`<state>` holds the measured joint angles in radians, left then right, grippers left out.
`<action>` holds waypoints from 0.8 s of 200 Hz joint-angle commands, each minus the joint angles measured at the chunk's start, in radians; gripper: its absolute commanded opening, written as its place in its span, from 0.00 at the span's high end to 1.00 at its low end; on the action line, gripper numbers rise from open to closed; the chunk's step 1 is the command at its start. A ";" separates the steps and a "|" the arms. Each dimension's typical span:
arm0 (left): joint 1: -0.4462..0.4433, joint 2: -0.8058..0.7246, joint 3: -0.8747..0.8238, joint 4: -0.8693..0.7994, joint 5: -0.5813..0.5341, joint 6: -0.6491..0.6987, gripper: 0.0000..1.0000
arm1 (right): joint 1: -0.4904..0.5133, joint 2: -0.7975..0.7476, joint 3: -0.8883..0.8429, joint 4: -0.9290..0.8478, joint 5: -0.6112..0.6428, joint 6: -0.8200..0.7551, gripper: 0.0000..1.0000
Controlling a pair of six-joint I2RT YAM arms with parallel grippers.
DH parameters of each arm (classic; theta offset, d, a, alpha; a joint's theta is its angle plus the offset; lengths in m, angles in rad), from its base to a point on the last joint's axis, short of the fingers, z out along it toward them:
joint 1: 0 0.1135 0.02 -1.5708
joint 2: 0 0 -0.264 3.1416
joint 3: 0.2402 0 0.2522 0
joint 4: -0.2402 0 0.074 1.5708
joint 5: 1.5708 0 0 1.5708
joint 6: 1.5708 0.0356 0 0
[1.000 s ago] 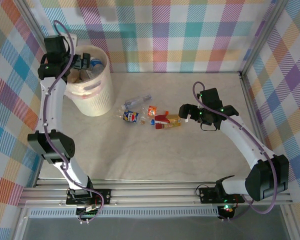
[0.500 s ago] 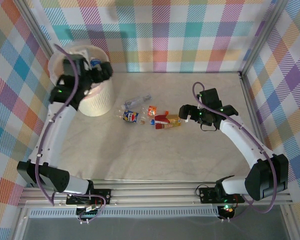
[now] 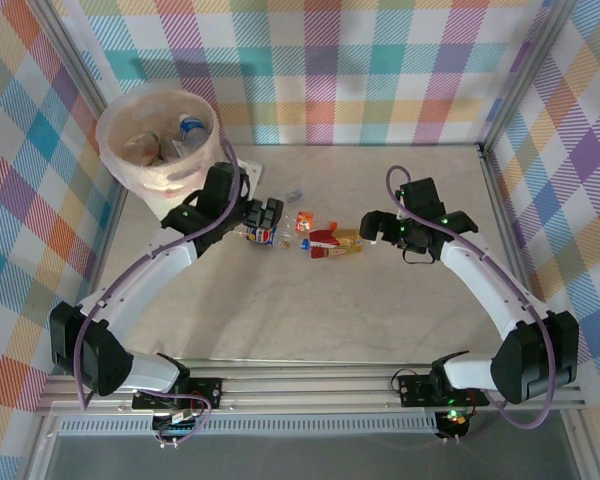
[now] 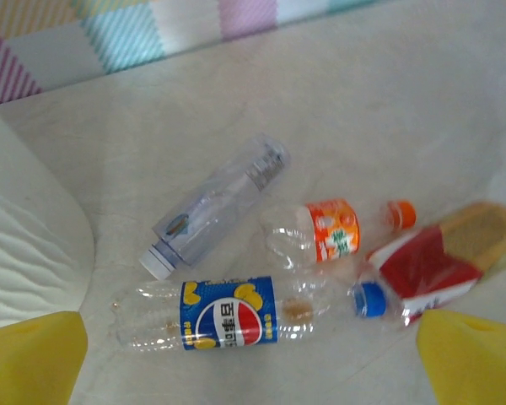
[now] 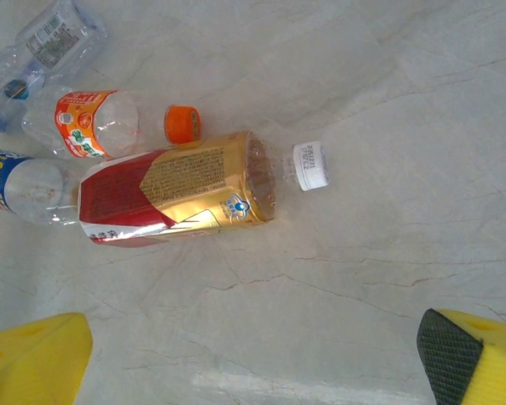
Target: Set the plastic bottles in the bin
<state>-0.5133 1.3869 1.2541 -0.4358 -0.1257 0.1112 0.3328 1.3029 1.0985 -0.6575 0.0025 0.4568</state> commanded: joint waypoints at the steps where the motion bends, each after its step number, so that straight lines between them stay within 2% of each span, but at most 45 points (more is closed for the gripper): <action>1: -0.008 0.044 -0.035 0.044 0.011 0.282 0.00 | -0.005 -0.036 -0.015 -0.021 0.021 0.005 0.00; 25: 0.011 0.125 -0.026 0.029 0.005 0.436 0.00 | -0.007 -0.051 -0.015 -0.039 0.042 0.002 0.00; 68: 0.075 0.229 -0.013 0.014 0.108 0.637 0.00 | -0.007 -0.067 -0.019 -0.052 0.062 0.002 0.00; 106: 0.090 0.315 0.009 -0.028 0.107 0.734 0.00 | -0.007 -0.059 -0.012 -0.048 0.062 0.003 0.00; 160: 0.090 0.407 0.063 -0.061 0.107 0.790 0.00 | -0.008 -0.054 -0.009 -0.047 0.067 0.003 0.00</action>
<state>-0.4286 1.7702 1.2739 -0.4614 -0.0368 0.8463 0.3325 1.2552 1.0897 -0.6907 0.0536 0.4568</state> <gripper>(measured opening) 0.997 0.996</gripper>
